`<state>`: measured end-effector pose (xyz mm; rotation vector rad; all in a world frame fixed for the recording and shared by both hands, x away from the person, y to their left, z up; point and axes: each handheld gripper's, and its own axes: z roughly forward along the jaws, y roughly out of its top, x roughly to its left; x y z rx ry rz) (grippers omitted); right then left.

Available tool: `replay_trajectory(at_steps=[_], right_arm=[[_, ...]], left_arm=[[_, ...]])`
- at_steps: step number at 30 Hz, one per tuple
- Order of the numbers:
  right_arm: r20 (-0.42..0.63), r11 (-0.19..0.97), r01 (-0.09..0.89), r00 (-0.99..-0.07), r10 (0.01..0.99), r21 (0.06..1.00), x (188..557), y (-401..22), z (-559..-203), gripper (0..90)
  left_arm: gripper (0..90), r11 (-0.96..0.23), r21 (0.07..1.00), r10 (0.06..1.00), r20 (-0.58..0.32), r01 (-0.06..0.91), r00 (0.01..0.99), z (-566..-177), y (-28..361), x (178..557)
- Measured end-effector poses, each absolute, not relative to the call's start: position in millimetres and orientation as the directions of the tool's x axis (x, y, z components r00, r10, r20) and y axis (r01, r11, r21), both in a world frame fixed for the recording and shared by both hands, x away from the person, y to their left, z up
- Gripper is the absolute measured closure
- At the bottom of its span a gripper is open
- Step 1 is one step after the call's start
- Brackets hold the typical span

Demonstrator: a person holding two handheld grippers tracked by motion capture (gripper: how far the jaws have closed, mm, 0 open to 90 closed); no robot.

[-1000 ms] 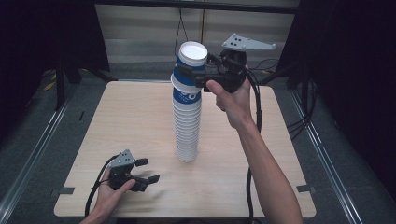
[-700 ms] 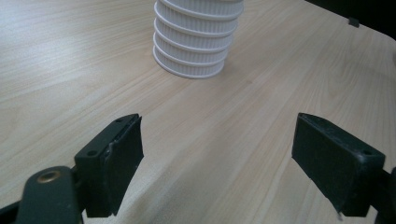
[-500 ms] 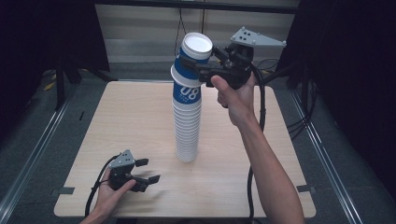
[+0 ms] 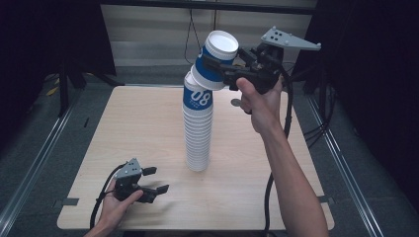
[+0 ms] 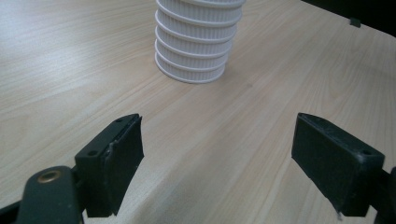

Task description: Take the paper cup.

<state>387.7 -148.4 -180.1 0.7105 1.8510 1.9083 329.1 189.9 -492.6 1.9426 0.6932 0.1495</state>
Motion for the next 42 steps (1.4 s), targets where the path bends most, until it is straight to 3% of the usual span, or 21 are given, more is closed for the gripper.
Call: replay_trajectory(at_steps=[21, 42], right_arm=[[0.117, -0.085, 0.081, -0.756, 0.644, 0.993, 367.7, -195.0, -197.0, 27.1], [0.165, -0.018, 0.197, -0.763, 0.624, 0.98, 350.6, -206.7, -273.4, 27.0]], left_arm=[[16.2, -0.291, 0.863, 0.552, -0.201, 0.413, 0.809, -491.4, 194.6, 332.9], [15.8, -0.259, 0.89, 0.489, -0.214, 0.375, 0.846, -474.0, 196.4, 331.9]])
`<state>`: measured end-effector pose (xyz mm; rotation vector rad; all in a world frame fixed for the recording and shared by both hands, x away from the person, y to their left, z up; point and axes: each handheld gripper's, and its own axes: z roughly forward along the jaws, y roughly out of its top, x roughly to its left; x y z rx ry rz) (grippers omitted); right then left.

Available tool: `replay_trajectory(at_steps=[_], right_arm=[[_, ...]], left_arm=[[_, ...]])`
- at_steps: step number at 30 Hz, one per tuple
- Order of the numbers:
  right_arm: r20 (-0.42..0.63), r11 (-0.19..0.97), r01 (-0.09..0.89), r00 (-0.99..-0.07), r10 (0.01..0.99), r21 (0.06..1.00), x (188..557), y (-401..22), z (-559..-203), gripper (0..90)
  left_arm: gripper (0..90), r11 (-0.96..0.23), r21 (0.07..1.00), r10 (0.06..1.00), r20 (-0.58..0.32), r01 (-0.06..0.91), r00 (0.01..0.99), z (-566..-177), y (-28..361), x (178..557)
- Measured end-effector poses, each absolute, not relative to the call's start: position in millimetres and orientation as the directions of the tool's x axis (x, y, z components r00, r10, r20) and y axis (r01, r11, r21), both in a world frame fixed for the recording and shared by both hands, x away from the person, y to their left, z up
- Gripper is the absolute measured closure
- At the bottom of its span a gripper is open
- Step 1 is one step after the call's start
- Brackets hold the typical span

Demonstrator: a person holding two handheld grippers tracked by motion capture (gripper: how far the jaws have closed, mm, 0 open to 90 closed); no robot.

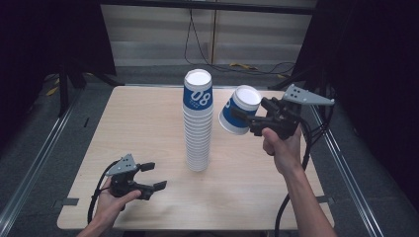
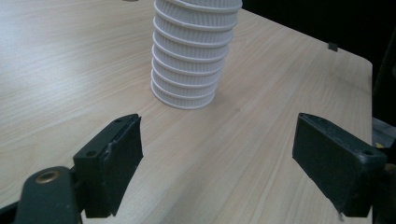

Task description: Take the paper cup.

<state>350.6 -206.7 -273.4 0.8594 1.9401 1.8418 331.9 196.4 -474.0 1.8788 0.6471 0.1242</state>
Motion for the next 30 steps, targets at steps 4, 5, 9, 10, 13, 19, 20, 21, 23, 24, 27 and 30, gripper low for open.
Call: replay_trajectory(at_steps=[4, 5, 9, 10, 13, 19, 20, 21, 23, 24, 27, 30], right_arm=[[0.178, -0.006, 0.22, -0.774, 0.608, 0.976, 348.5, -203.2, -290.4, 27.1], [0.179, 0.004, 0.227, -0.779, 0.601, 0.974, 347.0, -201.5, -298.5, 27.2], [0.188, 0.009, 0.239, -0.785, 0.59, 0.971, 343.0, -199.7, -310.2, 27.2], [0.187, 0.012, 0.239, -0.788, 0.587, 0.971, 342.2, -198.9, -312.4, 27.1], [0.18, 0.021, 0.236, -0.795, 0.579, 0.972, 340.8, -197.4, -315.2, 27.1], [0.213, 0.022, 0.271, -0.804, 0.555, 0.962, 338.6, -193.3, -336.0, 27.1], [0.213, 0.022, 0.271, -0.804, 0.555, 0.962, 338.6, -193.3, -336.0, 27.1], [0.215, 0.026, 0.276, -0.802, 0.557, 0.961, 338.8, -192.6, -340.5, 27.1], [0.235, 0.016, 0.293, -0.794, 0.561, 0.956, 338.1, -191.9, -349.2, 27.1], [0.243, 0.019, 0.305, -0.793, 0.558, 0.952, 337.6, -191.4, -353.1, 27.1], [0.245, 0.032, 0.315, -0.793, 0.558, 0.949, 337.2, -188.7, -362.4, 27.1], [0.249, 0.048, 0.328, -0.796, 0.552, 0.943, 336.1, -185.0, -369.0, 27.1]], left_arm=[[15.9, -0.268, 0.898, 0.47, -0.194, 0.349, 0.861, -468.3, 191.2, 333.0], [15.9, -0.265, 0.902, 0.469, -0.189, 0.342, 0.862, -466.9, 189.4, 333.0], [15.9, -0.282, 0.906, 0.435, -0.172, 0.315, 0.884, -460.9, 184.5, 332.1], [15.9, -0.285, 0.908, 0.43, -0.166, 0.308, 0.887, -459.8, 183.6, 331.7], [15.9, -0.283, 0.911, 0.424, -0.16, 0.298, 0.892, -457.3, 180.9, 332.3], [15.9, -0.285, 0.906, 0.428, -0.17, 0.312, 0.888, -455.4, 173.3, 337.3], [15.9, -0.302, 0.903, 0.423, -0.16, 0.305, 0.892, -452.5, 171.6, 337.7], [15.9, -0.3, 0.906, 0.419, -0.157, 0.299, 0.894, -450.3, 169.5, 337.5], [15.9, -0.306, 0.908, 0.408, -0.149, 0.288, 0.901, -447.4, 165.5, 338.2], [15.9, -0.308, 0.907, 0.405, -0.148, 0.287, 0.902, -446.2, 163.5, 339.0], [15.9, -0.304, 0.909, 0.396, -0.152, 0.285, 0.906, -442.1, 158.0, 341.6], [15.9, -0.311, 0.91, 0.383, -0.144, 0.274, 0.913, -437.4, 151.0, 342.6]])
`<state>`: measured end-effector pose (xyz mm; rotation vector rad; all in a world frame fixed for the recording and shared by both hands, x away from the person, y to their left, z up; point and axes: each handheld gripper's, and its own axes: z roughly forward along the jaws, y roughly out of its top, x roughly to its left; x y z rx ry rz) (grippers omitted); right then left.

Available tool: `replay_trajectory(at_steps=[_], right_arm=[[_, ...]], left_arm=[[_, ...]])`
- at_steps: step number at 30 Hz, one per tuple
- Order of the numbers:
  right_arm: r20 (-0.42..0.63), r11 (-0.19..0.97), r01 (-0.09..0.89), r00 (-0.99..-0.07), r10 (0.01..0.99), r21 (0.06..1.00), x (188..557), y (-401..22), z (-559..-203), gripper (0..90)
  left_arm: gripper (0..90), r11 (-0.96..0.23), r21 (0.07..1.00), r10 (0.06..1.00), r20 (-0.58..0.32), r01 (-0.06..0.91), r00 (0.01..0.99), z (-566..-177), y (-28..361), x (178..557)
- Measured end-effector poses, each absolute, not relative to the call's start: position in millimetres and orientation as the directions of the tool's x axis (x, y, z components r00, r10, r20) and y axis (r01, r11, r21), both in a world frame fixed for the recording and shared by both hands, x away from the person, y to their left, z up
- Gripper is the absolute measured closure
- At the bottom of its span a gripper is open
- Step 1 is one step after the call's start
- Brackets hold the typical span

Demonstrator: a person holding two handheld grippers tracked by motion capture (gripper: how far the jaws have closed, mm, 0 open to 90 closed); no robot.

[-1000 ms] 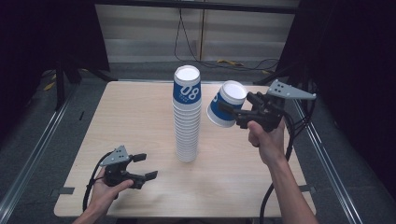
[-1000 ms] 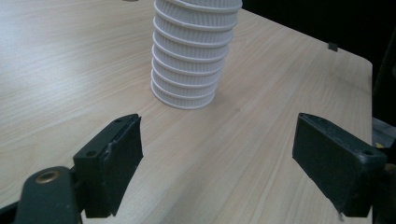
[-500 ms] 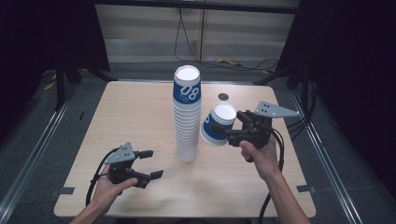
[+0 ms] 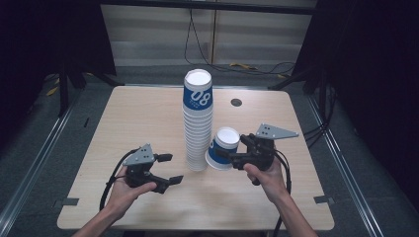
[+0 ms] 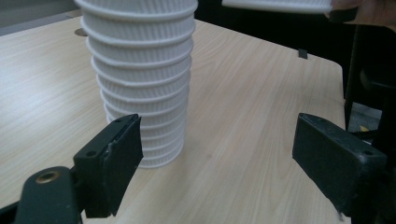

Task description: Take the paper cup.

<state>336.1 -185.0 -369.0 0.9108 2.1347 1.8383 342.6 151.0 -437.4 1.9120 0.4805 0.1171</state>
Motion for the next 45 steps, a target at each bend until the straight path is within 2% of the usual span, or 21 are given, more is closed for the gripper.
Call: replay_trajectory(at_steps=[6, 16, 23, 34, 45], right_arm=[[0.26, 0.043, 0.339, -0.792, 0.552, 0.94, 337.1, -180.7, -378.7, 27.1], [0.274, 0.051, 0.345, -0.817, 0.507, 0.937, 337.8, -173.5, -397.2, 27.0], [0.316, 0.044, 0.377, -0.828, 0.464, 0.925, 338.4, -164.0, -412.6, 27.0], [0.335, 0.063, 0.397, -0.84, 0.426, 0.915, 338.9, -152.9, -428.0, 27.1], [0.344, 0.079, 0.397, -0.865, 0.366, 0.914, 333.9, -137.2, -432.3, 27.3]], left_arm=[[15.9, -0.305, 0.922, 0.359, -0.119, 0.237, 0.926, -423.7, 138.4, 342.8], [15.8, -0.285, 0.921, 0.316, -0.172, 0.266, 0.933, -440.9, 134.3, 337.5], [15.8, -0.28, 0.919, 0.337, -0.175, 0.276, 0.925, -447.4, 136.6, 334.6], [15.5, -0.239, 0.936, 0.26, -0.195, 0.258, 0.946, -452.2, 127.2, 328.3], [15.6, -0.232, 0.933, 0.27, -0.209, 0.274, 0.94, -457.3, 125.5, 328.1]])
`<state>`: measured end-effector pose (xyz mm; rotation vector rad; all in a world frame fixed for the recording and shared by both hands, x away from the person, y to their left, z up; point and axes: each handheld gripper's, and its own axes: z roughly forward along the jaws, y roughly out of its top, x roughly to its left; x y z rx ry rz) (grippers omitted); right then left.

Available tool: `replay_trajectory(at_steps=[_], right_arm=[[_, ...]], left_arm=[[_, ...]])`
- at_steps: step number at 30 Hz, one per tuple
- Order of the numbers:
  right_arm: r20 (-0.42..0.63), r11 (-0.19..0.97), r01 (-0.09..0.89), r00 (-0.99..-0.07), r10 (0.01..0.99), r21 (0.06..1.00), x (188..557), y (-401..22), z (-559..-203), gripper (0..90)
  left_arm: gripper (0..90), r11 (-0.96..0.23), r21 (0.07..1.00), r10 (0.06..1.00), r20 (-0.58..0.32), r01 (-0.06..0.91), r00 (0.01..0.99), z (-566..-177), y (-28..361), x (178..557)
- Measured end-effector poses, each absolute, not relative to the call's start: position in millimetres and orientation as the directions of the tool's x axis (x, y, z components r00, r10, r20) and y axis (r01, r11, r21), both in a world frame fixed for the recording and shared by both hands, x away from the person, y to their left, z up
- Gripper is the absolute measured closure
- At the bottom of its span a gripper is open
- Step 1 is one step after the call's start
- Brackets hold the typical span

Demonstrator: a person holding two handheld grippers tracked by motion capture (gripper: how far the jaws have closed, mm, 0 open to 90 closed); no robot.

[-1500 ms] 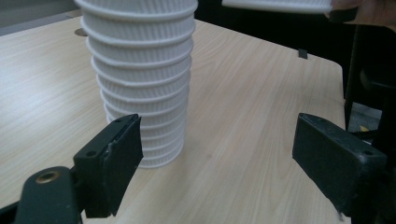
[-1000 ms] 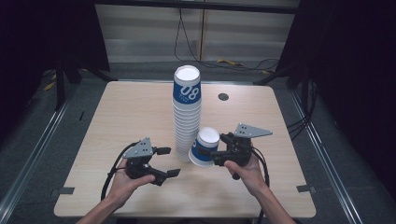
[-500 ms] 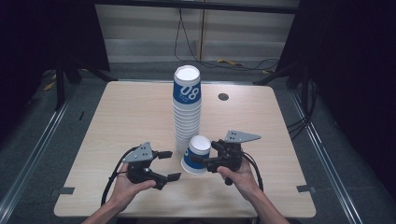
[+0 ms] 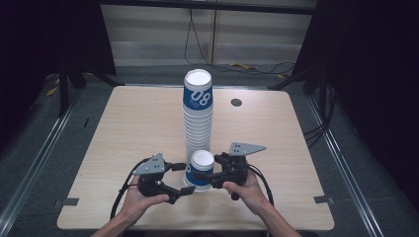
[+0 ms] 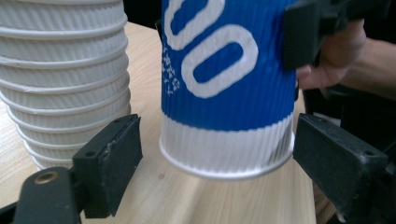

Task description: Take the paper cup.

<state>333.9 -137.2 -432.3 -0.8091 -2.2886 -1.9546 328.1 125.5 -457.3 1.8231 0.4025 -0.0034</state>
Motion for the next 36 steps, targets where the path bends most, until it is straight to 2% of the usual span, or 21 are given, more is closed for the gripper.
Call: replay_trajectory(at_steps=[18, 21, 31, 32, 36], right_arm=[[0.35, 0.07, 0.393, -0.876, 0.331, 0.917, 330.3, -122.0, -436.0, 27.8], [0.347, 0.082, 0.394, -0.876, 0.333, 0.915, 328.7, -118.9, -439.2, 27.6], [0.366, 0.07, 0.409, -0.87, 0.33, 0.91, 327.9, -120.6, -440.2, 26.5], [0.396, 0.075, 0.441, -0.858, 0.328, 0.894, 329.0, -121.9, -439.4, 26.1], [0.406, 0.09, 0.458, -0.849, 0.337, 0.884, 329.1, -123.5, -438.4, 23.6]], left_arm=[[11.1, -0.237, 0.914, 0.236, -0.276, 0.331, 0.932, -466.5, 112.6, 329.9], [15.9, -0.241, 0.912, 0.234, -0.276, 0.331, 0.932, -468.0, 111.6, 329.0], [19.7, -0.257, 0.92, 0.232, -0.24, 0.297, 0.943, -464.8, 114.1, 327.3], [20.1, -0.258, 0.92, 0.226, -0.241, 0.296, 0.944, -464.7, 114.2, 327.2], [20.5, -0.284, 0.915, 0.218, -0.228, 0.285, 0.949, -464.7, 114.3, 327.2]])
